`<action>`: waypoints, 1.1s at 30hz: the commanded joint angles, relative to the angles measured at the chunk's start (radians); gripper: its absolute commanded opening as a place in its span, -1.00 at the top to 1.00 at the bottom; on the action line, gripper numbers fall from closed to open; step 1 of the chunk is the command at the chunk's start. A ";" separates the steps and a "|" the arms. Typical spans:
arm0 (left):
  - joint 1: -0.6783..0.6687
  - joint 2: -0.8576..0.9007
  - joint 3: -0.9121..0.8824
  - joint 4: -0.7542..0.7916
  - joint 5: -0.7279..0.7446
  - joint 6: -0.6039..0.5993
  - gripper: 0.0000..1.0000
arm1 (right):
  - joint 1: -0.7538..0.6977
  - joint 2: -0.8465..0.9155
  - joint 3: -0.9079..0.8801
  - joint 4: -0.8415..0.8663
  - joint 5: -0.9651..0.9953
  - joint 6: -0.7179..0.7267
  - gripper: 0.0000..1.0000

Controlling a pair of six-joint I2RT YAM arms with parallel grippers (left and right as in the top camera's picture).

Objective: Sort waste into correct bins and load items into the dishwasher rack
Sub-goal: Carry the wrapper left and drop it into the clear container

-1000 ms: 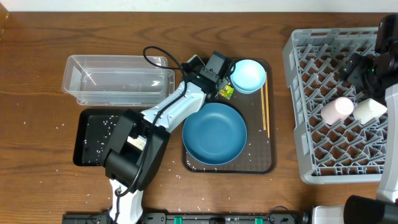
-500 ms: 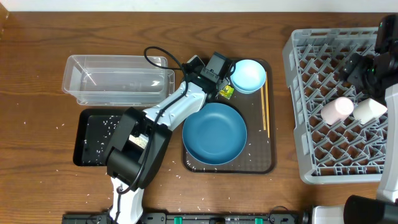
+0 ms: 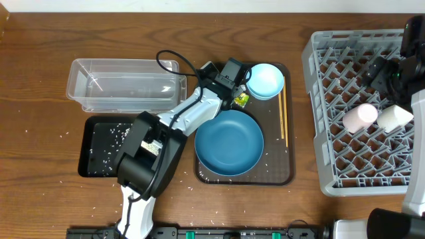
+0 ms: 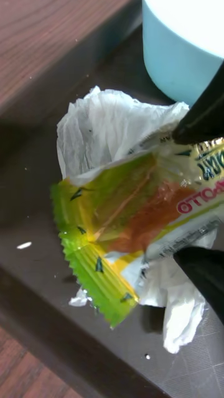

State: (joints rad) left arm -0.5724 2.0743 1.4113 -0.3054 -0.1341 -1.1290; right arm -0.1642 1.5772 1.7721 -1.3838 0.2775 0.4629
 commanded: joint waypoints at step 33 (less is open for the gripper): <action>0.029 -0.266 -0.008 -0.084 -0.042 0.116 0.88 | -0.005 0.000 0.007 0.000 0.006 0.000 -0.98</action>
State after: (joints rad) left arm -0.5671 1.8488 1.4113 -0.3737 -0.1371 -1.0382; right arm -0.1642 1.5772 1.7721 -1.3842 0.2775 0.4629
